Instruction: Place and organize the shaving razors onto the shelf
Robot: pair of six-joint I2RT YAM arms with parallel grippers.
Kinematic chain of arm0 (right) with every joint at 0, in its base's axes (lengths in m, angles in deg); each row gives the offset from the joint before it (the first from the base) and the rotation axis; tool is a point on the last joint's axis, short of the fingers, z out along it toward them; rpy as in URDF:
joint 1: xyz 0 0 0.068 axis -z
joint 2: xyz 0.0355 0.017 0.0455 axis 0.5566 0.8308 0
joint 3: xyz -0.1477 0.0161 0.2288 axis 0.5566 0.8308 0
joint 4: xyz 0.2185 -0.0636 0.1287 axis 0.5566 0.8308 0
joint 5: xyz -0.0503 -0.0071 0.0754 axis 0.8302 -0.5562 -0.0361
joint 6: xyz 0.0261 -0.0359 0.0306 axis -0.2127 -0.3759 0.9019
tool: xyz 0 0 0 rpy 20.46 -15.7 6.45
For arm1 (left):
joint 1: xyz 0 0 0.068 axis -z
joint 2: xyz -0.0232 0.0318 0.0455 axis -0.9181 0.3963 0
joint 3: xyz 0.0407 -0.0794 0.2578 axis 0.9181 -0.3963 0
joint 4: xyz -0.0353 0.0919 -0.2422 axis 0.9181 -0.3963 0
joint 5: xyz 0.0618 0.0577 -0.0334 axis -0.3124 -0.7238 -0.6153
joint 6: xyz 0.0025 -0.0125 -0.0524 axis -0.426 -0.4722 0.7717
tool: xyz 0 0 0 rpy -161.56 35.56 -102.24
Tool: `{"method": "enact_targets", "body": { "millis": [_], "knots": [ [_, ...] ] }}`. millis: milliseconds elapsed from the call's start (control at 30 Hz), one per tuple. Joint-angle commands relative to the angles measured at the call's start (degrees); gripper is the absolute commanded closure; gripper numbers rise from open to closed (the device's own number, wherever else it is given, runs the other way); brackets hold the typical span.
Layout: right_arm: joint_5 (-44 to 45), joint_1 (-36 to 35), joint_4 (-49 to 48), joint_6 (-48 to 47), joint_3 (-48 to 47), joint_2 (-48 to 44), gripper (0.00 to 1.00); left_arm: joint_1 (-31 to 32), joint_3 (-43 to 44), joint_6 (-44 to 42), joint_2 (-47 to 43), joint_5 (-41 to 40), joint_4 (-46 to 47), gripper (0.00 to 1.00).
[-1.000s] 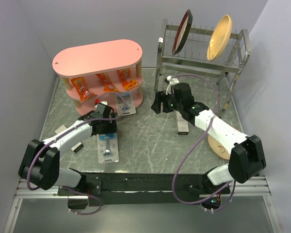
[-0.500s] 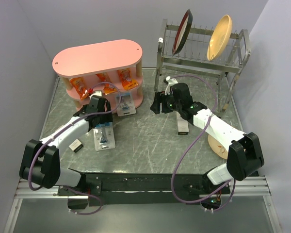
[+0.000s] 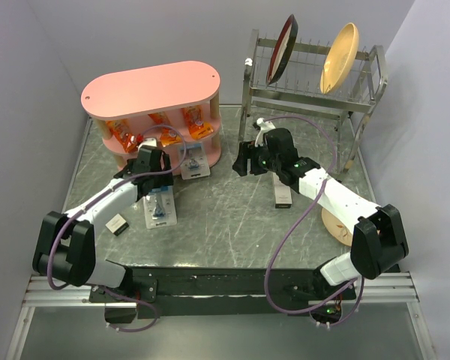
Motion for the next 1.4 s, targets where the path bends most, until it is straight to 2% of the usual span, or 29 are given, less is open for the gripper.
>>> {"method": "enact_targets", "body": {
  "millis": [0,100,367,500,733,900,1067,1233,1333,1367],
  "knots": [
    [0.1,0.0,-2.7,0.0,-0.6,-1.4,0.22,0.1,0.5,-0.4,-0.4,0.9,2.5,0.08],
    [0.1,-0.1,-2.6,0.1,-0.4,-1.5,0.22,0.4,0.3,0.9,-1.1,-0.6,1.3,0.01],
    [-0.1,0.0,-2.4,-0.5,-0.4,-1.9,0.22,2.9,-1.7,2.2,-6.6,3.0,-5.1,0.01],
    [0.0,-0.6,-2.3,-1.6,1.0,-2.5,0.22,6.7,-3.6,5.3,-10.8,6.6,-9.4,0.0],
    [-0.5,-1.2,-1.3,-2.0,2.1,-4.0,0.22,7.5,-6.0,13.8,-6.9,8.6,-17.5,0.01],
    [-0.3,-1.3,-1.6,-1.6,3.5,-4.5,0.22,5.9,-7.5,16.1,-6.2,7.3,-17.2,0.01],
    [-1.0,-1.3,-1.7,-0.4,3.4,-3.6,0.22,1.7,-9.3,14.0,-5.6,9.3,-12.8,0.1],
    [-1.1,-1.5,-1.8,0.0,2.5,-2.4,0.22,1.5,-10.7,11.7,-5.2,12.7,-6.7,0.21],
    [-1.2,-1.6,-1.8,0.1,2.1,-2.1,0.22,1.5,-11.9,11.1,-4.3,13.8,-3.7,0.33],
    [-1.1,-1.7,-2.0,0.3,2.2,-2.1,0.22,1.5,-12.3,11.0,-4.0,13.9,-2.9,0.42]
  ]
}}
